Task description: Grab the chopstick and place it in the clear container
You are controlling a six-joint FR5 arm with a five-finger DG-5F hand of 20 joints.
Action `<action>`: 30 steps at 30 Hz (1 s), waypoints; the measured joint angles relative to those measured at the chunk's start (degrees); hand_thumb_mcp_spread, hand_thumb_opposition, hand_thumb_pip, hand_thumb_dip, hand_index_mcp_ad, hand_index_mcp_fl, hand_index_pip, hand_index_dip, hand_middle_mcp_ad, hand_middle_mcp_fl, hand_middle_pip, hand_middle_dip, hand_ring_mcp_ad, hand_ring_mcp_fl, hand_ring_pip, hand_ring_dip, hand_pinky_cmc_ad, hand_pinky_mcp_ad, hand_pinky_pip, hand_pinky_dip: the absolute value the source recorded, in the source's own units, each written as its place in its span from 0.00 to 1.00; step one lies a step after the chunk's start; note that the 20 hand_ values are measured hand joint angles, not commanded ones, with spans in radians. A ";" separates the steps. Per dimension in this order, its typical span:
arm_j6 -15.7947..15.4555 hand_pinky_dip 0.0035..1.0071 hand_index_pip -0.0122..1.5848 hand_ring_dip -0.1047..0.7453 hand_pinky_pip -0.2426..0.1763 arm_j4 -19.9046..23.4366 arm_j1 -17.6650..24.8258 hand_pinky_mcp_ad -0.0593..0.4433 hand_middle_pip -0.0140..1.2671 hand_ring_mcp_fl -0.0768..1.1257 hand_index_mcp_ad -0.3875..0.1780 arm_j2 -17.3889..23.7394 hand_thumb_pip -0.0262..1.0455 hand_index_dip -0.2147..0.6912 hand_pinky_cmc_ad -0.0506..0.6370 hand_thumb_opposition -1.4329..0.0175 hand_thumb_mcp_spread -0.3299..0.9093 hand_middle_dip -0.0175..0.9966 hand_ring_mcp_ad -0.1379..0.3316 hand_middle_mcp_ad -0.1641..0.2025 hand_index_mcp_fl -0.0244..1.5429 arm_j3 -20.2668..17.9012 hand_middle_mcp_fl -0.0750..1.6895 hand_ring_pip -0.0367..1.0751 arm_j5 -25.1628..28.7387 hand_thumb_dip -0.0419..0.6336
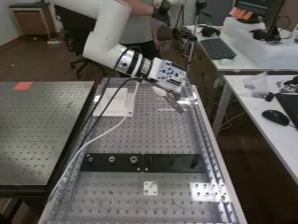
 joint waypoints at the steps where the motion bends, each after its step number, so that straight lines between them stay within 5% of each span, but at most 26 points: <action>1: -0.04 0.15 0.35 0.82 0.72 -0.05 0.02 0.81 0.20 0.69 0.38 -0.01 0.47 0.68 0.60 0.23 0.95 0.69 0.32 0.54 0.78 0.03 0.76 0.14 -0.55 0.57; 7: -0.37 0.15 0.35 0.81 0.72 -0.70 0.20 0.81 0.20 0.69 0.36 -0.09 0.43 0.68 0.60 0.23 0.95 0.69 0.30 0.54 0.78 0.37 0.76 0.15 0.23 0.57; 12: -0.74 0.15 0.32 0.82 0.72 -1.78 0.31 0.81 0.16 0.65 0.38 -0.23 0.42 0.66 0.62 0.34 0.77 0.69 0.29 0.55 0.67 1.02 0.75 0.15 0.07 0.56; 19: -2.12 0.16 0.27 0.84 0.70 -2.40 0.03 0.81 0.15 0.63 0.37 -0.60 0.49 0.61 0.62 0.38 0.71 0.69 0.40 0.55 0.60 2.04 0.68 0.16 -2.41 0.57; 23: -2.80 0.16 0.26 0.91 0.66 -2.75 0.01 0.81 0.15 0.61 0.35 -0.82 0.51 0.60 0.62 0.40 0.70 0.69 0.55 0.55 0.59 2.79 0.66 0.16 -3.94 0.56; 26: -2.85 0.19 0.24 0.78 0.62 -3.10 0.07 0.80 0.13 0.45 0.35 -0.96 0.53 0.58 0.64 0.40 0.68 0.69 0.47 0.55 0.56 3.66 0.62 0.07 -2.33 0.56; 30: -3.55 0.21 0.21 0.73 0.58 -1.90 0.12 0.81 0.12 0.43 0.35 -0.52 0.53 0.58 0.68 0.41 0.66 0.69 0.44 0.55 0.52 3.92 0.57 0.09 -2.06 0.56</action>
